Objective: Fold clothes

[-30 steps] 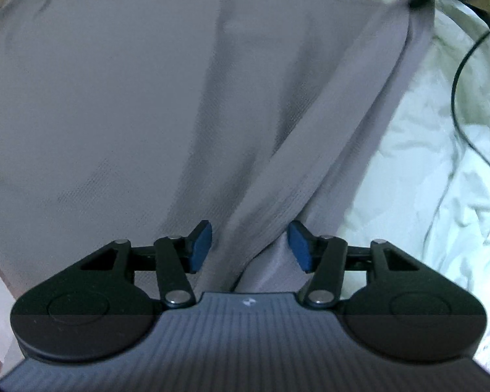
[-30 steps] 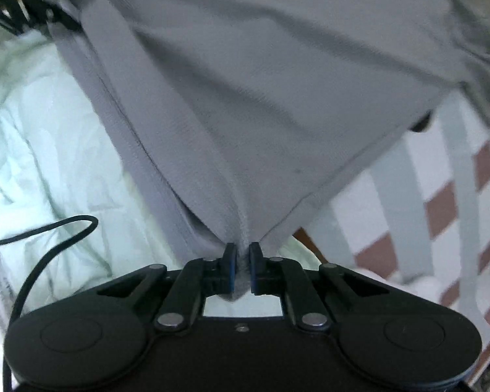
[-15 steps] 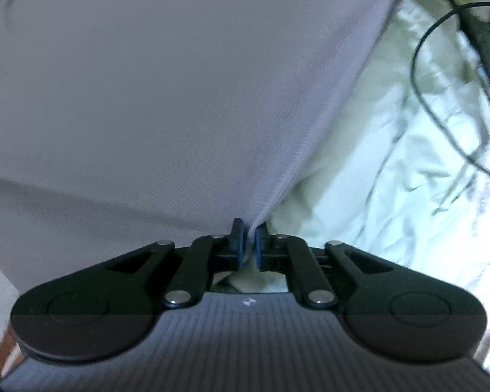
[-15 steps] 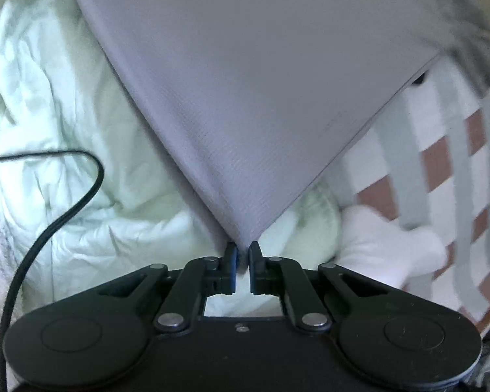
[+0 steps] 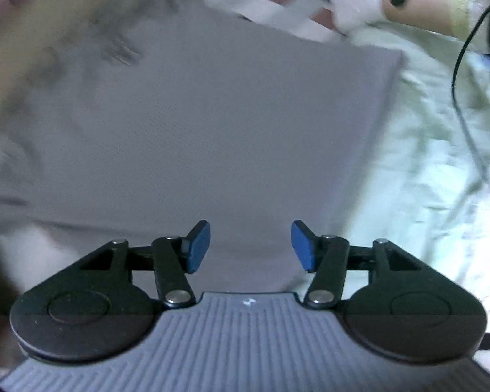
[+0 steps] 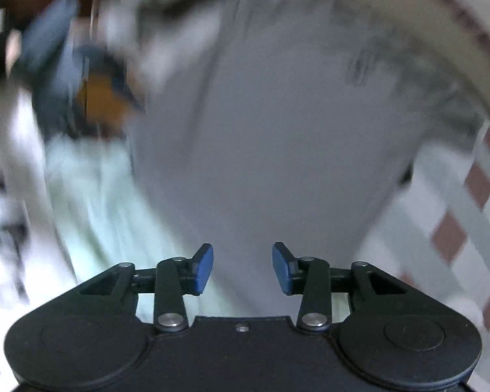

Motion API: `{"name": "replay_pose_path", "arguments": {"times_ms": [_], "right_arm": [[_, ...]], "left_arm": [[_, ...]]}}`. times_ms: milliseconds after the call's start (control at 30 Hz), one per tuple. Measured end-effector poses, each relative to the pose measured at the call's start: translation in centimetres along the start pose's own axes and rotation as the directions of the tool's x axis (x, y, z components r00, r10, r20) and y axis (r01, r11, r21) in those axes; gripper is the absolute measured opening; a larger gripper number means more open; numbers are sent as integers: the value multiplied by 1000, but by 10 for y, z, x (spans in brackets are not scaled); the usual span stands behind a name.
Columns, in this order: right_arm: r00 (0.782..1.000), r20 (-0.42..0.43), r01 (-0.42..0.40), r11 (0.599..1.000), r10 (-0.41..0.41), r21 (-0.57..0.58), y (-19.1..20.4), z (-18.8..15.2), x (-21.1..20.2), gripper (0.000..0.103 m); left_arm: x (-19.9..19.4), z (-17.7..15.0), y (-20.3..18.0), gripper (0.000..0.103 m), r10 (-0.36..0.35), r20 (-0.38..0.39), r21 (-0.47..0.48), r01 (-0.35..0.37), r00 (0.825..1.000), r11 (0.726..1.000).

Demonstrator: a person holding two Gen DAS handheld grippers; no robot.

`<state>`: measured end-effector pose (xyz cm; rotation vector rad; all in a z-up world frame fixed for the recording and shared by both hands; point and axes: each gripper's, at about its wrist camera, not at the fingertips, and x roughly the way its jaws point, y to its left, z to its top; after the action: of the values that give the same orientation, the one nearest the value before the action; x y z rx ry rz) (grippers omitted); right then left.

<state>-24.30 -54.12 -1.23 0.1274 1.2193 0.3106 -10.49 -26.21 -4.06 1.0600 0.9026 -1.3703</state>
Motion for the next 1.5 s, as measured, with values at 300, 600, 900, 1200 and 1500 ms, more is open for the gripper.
{"name": "replay_pose_path", "arguments": {"times_ms": [300, 600, 900, 1200, 1500], "right_arm": [[892, 369, 209, 962, -262, 178, -33, 73, 13, 50], [764, 459, 373, 891, -453, 258, -89, 97, 42, 58], [759, 403, 429, 858, -512, 283, -102, 93, 54, 64], [824, 354, 351, 889, -443, 295, -146, 125, 81, 57], [905, 273, 312, 945, -327, 101, -240, 233, 150, 36]], "left_arm": [[-17, 33, 107, 57, 219, 3, -105, -217, 976, 970], [9, 51, 194, 66, 369, 43, -460, -310, 928, 832], [12, 65, 224, 66, 474, 62, -549, -367, 878, 751], [73, 90, 262, 66, 478, 163, -483, -352, 863, 802], [191, 152, 355, 66, 455, 87, -522, -349, 886, 778]]}}
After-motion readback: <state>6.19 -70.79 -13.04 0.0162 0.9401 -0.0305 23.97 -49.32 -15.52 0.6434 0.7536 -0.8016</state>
